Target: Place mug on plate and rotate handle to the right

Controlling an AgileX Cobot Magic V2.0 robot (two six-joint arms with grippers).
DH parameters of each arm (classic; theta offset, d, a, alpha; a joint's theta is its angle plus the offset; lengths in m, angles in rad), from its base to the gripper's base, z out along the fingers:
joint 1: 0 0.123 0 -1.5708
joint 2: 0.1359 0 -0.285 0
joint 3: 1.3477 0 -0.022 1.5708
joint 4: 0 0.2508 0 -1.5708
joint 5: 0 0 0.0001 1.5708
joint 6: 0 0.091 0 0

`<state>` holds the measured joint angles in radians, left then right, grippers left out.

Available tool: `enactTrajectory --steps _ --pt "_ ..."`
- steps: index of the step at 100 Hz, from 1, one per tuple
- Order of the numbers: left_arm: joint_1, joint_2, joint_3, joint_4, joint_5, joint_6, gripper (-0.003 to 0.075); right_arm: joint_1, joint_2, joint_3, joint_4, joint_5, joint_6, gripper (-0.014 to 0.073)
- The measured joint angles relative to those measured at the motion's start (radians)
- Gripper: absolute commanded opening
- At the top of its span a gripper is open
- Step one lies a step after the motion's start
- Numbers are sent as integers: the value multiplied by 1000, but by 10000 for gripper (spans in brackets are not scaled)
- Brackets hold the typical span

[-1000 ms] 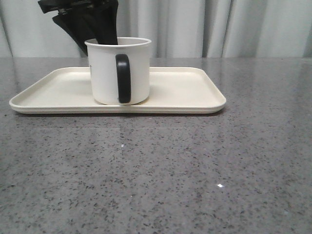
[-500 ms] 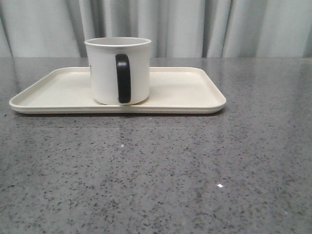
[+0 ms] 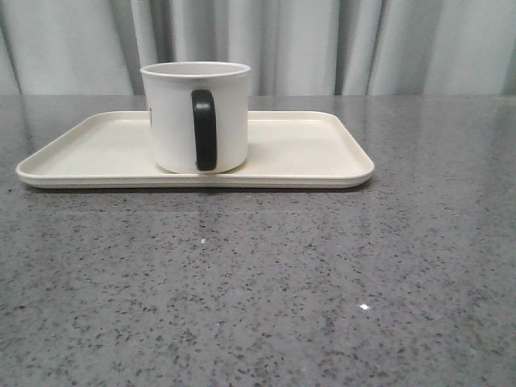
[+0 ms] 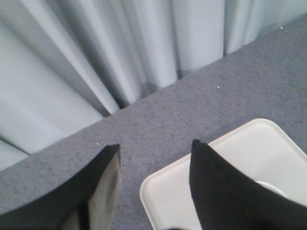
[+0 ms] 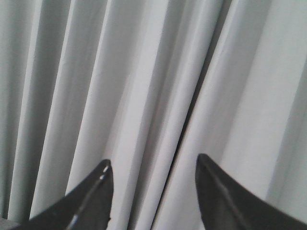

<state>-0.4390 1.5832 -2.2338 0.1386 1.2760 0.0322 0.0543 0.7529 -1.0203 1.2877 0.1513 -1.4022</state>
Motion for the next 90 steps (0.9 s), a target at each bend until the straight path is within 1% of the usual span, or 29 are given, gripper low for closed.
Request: enactTrajectory --steps 20,34,43,55,76,90 --pt "0 -115 -6 103 2 -32 337 0 96 -107 -5 85 0 401" --pt "0 -185 -1 120 6 -50 337 0 173 -200 -10 173 0 401" --pt "0 -233 33 122 6 -55 337 0 224 -258 -14 228 0 401" --pt "0 -304 114 131 6 -65 337 0 285 -322 -18 292 18 401" --pt "0 -440 327 206 6 -80 337 0 373 -413 -51 383 72 401" --pt "0 -524 462 280 8 -152 337 0 418 -445 -67 424 108 401"
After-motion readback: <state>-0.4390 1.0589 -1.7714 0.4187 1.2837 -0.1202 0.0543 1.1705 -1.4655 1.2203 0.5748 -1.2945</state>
